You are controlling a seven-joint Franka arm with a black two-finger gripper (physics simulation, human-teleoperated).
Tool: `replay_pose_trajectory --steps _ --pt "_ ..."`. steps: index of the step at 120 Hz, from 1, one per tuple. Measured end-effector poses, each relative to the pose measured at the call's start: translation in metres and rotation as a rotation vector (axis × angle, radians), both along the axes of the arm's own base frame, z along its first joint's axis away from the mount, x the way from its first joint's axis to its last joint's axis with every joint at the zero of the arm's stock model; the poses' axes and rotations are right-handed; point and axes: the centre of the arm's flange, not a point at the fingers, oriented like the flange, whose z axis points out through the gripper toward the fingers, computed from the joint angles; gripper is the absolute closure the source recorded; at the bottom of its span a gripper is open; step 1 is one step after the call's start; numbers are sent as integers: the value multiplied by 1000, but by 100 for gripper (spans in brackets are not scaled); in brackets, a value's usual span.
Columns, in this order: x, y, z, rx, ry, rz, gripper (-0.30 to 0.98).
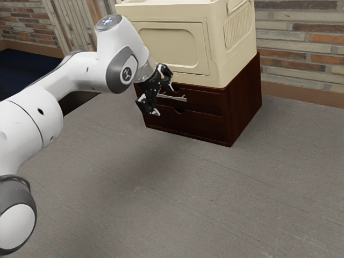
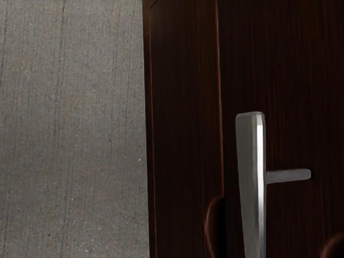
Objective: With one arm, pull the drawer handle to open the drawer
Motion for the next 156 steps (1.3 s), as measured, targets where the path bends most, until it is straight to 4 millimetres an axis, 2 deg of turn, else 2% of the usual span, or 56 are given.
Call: replay_pose_trajectory --steps 25,72,88,124,156 --pt "1 0 -1 2 -4 -6 17" --pt "3 0 -13 -25 -1 -5 30" --pt "2 1 -16 -35 2 -3 39" --pt "-9 -2 -8 -38 7 -5 48" --pt "-21 -3 -12 -48 32 -1 56"
